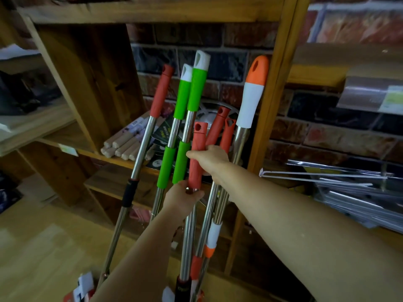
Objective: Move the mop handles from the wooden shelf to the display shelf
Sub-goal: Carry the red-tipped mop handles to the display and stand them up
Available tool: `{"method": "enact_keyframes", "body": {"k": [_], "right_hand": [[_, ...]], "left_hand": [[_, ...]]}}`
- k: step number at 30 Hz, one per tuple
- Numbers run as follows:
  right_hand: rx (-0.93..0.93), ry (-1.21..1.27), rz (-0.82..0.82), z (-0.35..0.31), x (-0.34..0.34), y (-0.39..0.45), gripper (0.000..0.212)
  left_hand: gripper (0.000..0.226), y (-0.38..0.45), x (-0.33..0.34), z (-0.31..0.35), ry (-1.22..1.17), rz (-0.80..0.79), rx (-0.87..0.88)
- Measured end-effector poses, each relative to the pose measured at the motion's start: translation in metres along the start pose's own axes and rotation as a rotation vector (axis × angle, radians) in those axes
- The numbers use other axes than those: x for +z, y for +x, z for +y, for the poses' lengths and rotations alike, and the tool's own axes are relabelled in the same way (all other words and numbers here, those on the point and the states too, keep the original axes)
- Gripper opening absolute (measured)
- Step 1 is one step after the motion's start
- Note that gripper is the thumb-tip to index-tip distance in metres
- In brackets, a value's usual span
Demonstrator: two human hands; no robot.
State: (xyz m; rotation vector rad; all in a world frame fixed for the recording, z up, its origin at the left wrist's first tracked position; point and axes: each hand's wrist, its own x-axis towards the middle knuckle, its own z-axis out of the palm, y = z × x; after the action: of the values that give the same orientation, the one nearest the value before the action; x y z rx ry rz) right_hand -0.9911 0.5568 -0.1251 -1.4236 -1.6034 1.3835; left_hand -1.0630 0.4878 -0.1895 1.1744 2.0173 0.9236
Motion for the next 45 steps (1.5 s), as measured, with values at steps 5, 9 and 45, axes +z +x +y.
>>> {"method": "enact_keyframes", "body": {"k": [5, 9, 45], "right_hand": [[-0.041, -0.011, -0.167, -0.018, -0.012, -0.055, 0.025], [-0.080, -0.048, -0.215, -0.034, -0.016, -0.117, 0.036], [-0.939, -0.068, -0.732, -0.108, 0.016, -0.475, 0.024]], "left_hand": [[0.012, -0.053, -0.018, 0.006, -0.046, -0.023, 0.014], [0.019, -0.112, -0.038, 0.013, -0.065, -0.020, 0.025], [0.007, -0.501, -0.178, 0.047, -0.053, 0.193, -0.031]]}}
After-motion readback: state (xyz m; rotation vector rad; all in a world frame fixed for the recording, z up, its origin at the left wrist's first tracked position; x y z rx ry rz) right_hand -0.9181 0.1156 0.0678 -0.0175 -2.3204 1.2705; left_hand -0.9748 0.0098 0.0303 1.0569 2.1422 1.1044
